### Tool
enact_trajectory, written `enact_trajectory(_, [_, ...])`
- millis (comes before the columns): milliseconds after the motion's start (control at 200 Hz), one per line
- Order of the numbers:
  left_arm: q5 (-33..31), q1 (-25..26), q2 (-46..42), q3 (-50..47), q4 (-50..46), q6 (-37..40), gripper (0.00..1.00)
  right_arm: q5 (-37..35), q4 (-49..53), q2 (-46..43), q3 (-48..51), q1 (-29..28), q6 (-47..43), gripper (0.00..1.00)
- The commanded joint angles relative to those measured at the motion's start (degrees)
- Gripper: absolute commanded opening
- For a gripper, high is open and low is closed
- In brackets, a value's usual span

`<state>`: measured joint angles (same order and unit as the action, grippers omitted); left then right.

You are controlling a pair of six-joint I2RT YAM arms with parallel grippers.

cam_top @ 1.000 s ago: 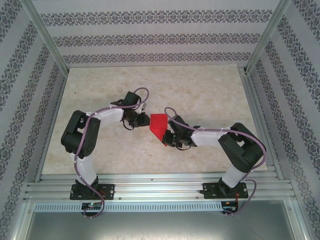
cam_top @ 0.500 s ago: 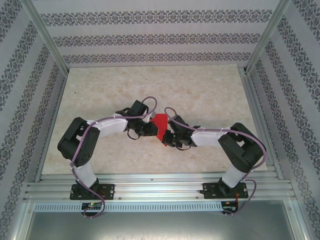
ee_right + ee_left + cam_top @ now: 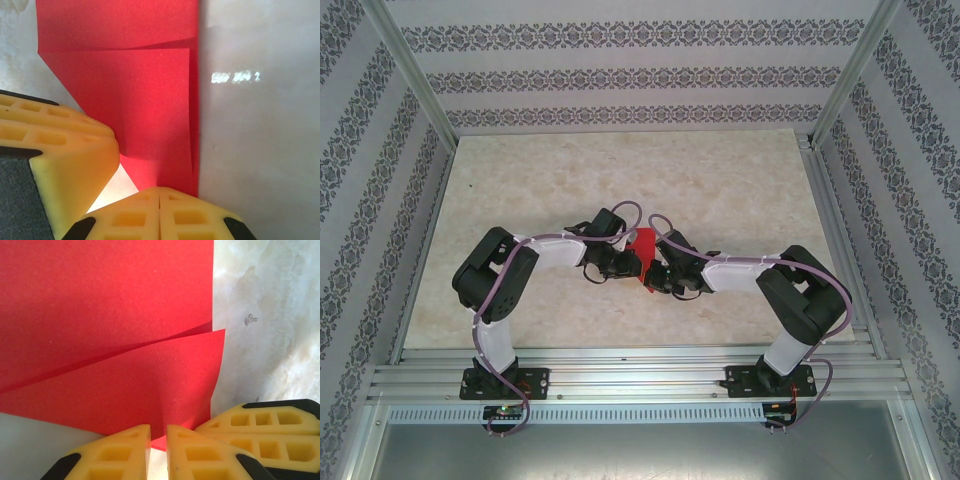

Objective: Fold a paper plane with a square sheet of paper (fold left side to right side)
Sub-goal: Third fold the triangle at the center of the table.

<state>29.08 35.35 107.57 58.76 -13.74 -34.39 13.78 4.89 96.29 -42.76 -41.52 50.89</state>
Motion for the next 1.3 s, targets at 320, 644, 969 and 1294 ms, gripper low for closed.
enact_trajectory(320, [-9.2, -3.1, 0.4, 3.9, -5.2, 3.6, 0.19, -2.2, 11.5, 4.4, 1.5, -1.0, -1.8, 0.07])
enact_trajectory(644, [-12.5, -9.6, 0.3, 3.6, -7.2, 7.3, 0.19, -2.0, 11.2, 4.7, 1.5, -1.1, -1.9, 0.07])
enact_trajectory(969, [-6.3, -11.1, -8.3, 2.0, -5.4, 9.2, 0.19, -1.6, 10.9, 4.9, 0.8, -1.1, -1.9, 0.07])
enact_trajectory(1294, [-1.7, -4.4, -4.6, 2.8, -1.7, 7.5, 0.19, -0.9, 9.3, 4.7, 0.6, -0.5, -1.5, 0.07])
